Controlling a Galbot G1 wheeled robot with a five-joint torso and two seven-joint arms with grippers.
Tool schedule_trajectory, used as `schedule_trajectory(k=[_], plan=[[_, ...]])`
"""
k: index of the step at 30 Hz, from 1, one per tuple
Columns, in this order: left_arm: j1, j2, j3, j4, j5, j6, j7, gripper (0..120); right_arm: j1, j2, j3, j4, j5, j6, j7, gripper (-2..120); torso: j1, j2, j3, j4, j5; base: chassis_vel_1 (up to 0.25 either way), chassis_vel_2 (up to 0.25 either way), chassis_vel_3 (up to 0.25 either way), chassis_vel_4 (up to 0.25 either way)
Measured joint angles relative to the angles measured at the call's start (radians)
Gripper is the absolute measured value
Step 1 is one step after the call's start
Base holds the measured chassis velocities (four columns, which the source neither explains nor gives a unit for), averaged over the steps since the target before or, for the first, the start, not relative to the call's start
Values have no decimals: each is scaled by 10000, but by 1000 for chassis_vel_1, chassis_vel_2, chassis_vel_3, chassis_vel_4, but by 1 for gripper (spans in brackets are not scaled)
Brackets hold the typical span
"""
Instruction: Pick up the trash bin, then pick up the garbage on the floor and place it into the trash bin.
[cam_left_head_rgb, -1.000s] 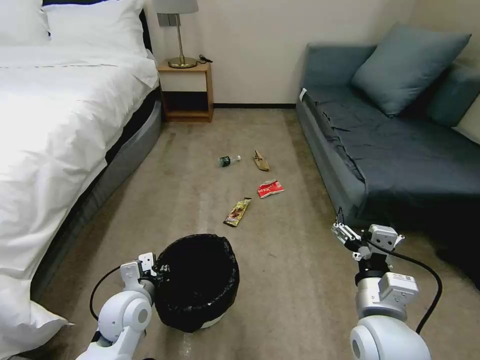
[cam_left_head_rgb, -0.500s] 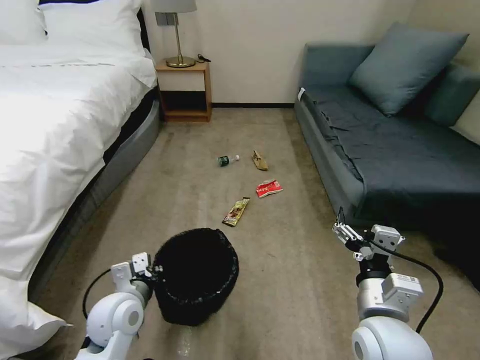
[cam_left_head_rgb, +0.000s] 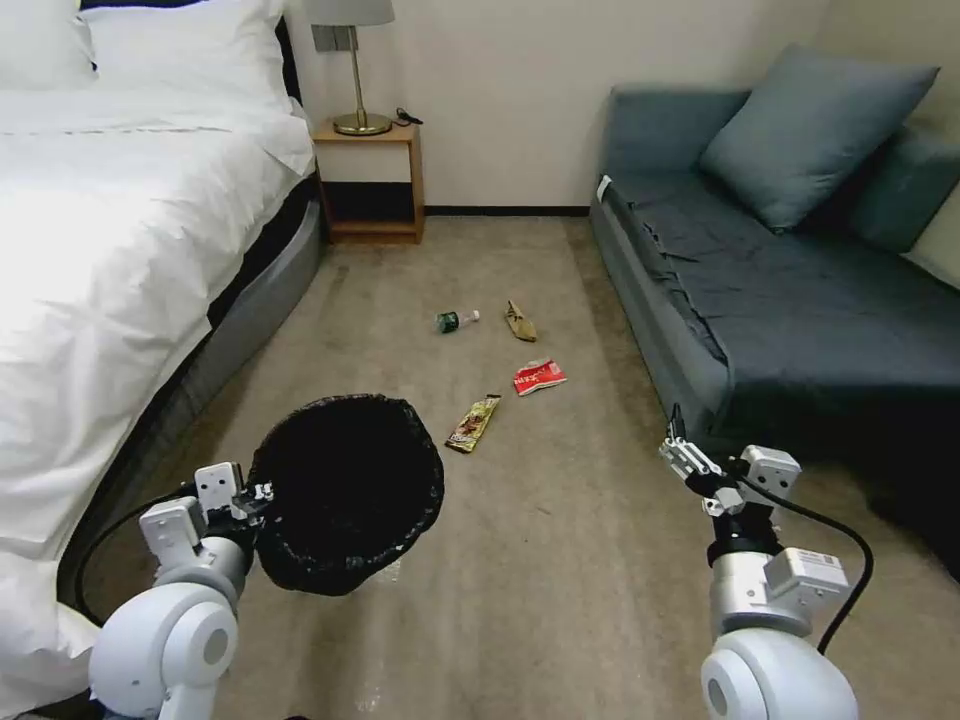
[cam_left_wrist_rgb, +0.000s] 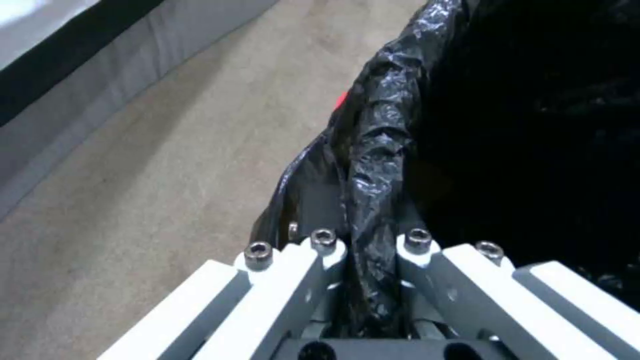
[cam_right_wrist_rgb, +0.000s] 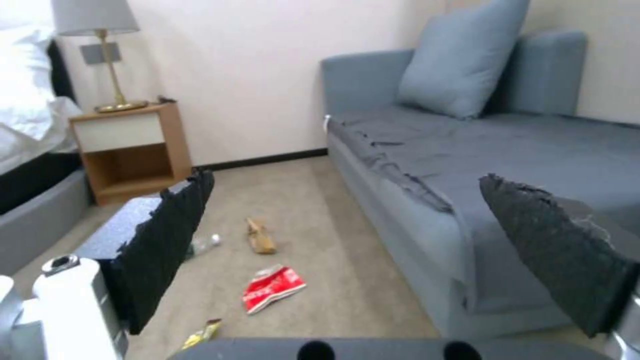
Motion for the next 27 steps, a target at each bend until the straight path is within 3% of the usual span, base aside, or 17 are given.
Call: schedule_trajectory(k=[27], plan=[[172, -83, -481, -368, -30, -27, 168, 3, -365, -38, 119, 58, 167, 1037, -1137, 100, -1, 2, -2, 0, 0, 0, 0, 0, 0]])
